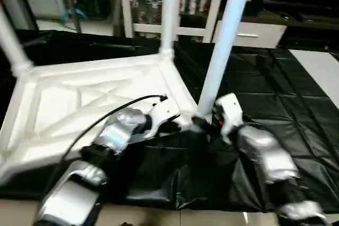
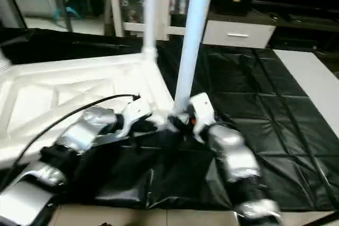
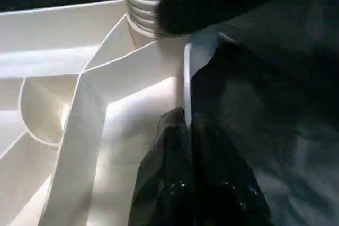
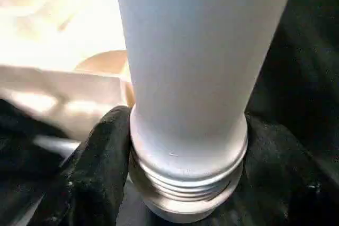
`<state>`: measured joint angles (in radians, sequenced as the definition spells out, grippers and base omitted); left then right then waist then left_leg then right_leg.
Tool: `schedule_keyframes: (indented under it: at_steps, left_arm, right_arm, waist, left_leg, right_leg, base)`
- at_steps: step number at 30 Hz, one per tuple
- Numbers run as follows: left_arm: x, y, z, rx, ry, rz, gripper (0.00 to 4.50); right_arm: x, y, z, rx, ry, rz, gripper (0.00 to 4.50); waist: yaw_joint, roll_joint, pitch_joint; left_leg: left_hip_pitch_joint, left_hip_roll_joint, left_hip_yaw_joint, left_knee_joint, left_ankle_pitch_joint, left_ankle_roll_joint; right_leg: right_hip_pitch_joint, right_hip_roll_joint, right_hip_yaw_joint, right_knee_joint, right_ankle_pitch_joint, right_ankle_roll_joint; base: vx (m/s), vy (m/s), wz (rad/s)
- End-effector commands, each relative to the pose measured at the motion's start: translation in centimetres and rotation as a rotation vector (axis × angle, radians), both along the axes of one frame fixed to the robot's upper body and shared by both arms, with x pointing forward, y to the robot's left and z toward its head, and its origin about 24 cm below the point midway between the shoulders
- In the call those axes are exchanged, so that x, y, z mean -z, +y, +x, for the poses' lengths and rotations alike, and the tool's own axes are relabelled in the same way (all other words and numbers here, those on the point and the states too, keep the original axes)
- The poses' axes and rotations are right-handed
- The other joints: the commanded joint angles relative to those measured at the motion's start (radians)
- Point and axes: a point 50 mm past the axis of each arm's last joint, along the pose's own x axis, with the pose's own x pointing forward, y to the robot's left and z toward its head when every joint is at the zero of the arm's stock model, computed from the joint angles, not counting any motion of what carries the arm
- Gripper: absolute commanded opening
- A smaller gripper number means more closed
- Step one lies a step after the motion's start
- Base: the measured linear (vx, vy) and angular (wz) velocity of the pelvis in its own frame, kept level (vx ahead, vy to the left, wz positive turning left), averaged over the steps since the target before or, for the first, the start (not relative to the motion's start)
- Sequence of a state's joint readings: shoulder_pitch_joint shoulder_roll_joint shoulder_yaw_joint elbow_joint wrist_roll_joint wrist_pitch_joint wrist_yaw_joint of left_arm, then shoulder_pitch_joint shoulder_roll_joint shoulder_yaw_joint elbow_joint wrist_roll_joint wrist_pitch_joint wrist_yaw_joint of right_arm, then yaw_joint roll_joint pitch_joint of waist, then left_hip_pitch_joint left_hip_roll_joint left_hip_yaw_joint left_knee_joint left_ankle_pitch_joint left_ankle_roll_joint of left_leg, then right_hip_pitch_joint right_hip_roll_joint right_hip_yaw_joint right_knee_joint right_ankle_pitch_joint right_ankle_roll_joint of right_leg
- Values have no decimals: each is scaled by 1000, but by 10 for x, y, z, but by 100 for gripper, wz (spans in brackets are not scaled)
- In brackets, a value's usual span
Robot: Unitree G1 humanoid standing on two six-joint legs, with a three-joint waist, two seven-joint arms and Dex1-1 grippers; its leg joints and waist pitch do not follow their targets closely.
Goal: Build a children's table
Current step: Rotate leg to tighten
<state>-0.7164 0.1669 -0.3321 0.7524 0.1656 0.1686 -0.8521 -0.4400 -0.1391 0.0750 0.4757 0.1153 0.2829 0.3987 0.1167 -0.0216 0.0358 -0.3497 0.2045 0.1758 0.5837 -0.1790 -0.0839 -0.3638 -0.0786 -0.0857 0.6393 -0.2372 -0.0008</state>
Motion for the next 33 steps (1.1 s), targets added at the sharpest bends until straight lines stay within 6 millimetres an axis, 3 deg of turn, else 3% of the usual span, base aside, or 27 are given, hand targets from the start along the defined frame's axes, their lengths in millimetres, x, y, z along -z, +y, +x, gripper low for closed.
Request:
schedule_keyframes:
  at_steps: [1, 5, 8, 11, 12, 16, 17, 20, 27, 29, 31, 33]
  left_arm:
    - [-2, -26, -2, 3, -19, -51, 0]
    - [-10, -32, 11, -132, -100, -40, 0]
    - [-13, -32, 15, -165, -123, -37, 0]
    - [-14, -32, 16, -172, -129, -43, 0]
    - [-13, -30, 16, -175, -132, -42, 0]
    - [-11, -26, 17, -179, -133, -37, 0]
    - [-10, -26, 16, -178, -131, -37, 0]
    - [-7, -21, 14, -169, -114, -35, 0]
    - [-5, -13, 12, -135, -89, -35, 0]
    - [-1, -5, 5, -55, -14, -19, 0]
    - [1, -3, 3, -31, 9, -9, 0]
    - [6, 4, -5, 56, 60, 11, 0]
  right_arm:
    - [25, 11, -5, 71, 102, -79, 272]
    - [26, 31, 9, 326, 92, -88, 272]
    - [25, 44, 12, 404, 98, -41, 272]
    - [21, 48, 14, 418, 89, 14, 272]
    - [18, 50, 16, 421, 73, 33, 272]
    - [8, 55, 22, 403, 17, 113, 272]
    - [7, 54, 22, 403, 10, 117, 307]
    - [-3, 47, 26, 375, -63, 117, 342]
    - [-13, 22, 23, 297, -130, 70, 388]
    - [-18, 4, 18, 186, -131, 79, 422]
    - [-19, 1, 17, 154, -134, 80, 427]
    - [-26, -9, 8, -29, -163, 44, 447]
  waist:
    - [-1, -3, -42]
    - [-8, 3, -48]
    - [-8, -3, -53]
    - [-4, -2, -54]
    - [-4, -6, -54]
    - [-5, -2, -47]
    - [-5, -1, -47]
    - [-6, 3, -48]
    - [2, -4, -54]
    - [6, -2, -53]
    - [7, -1, -54]
    - [8, 2, -54]
  left_leg:
    - [6, 35, -20, -85, -268, -37]
    - [7, 33, -19, -83, -236, -44]
    - [4, 31, -14, -80, -168, -23]
    - [2, 30, -12, -78, -125, 8]
    - [2, 30, -11, -77, -120, 13]
    - [5, 33, -11, -84, -183, 8]
    - [5, 33, -11, -85, -188, 6]
    - [4, 34, -12, -84, -182, 4]
    - [-1, 32, -10, -75, -100, 48]
    - [-4, 31, -10, -72, -87, 69]
    - [-5, 31, -8, -70, -83, 77]
    - [-5, 31, -9, -70, -91, 75]
  right_leg:
    - [20, -86, 63, -106, -241, -159]
    - [21, -86, 63, -101, -184, -171]
    - [27, -81, 62, -88, -39, -183]
    - [32, -80, 61, -80, 53, -191]
    - [33, -81, 61, -80, 60, -192]
    - [30, -84, 61, -93, -46, -187]
    - [30, -84, 62, -94, -56, -185]
    - [31, -82, 62, -91, -37, -185]
    - [37, -79, 62, -79, 84, -197]
    - [39, -80, 60, -80, 107, -201]
    - [38, -79, 61, -78, 121, -210]
    - [37, -79, 58, -79, 108, -218]
  base:
    - [0, 0, 0]
    - [0, 0, 0]
    - [0, 0, 0]
    - [0, 0, 0]
    - [0, 0, 0]
    - [0, 0, 0]
    - [0, 0, 0]
    - [0, 0, 0]
    - [0, 0, 0]
    - [0, 0, 0]
    - [0, 0, 0]
    - [0, 0, 0]
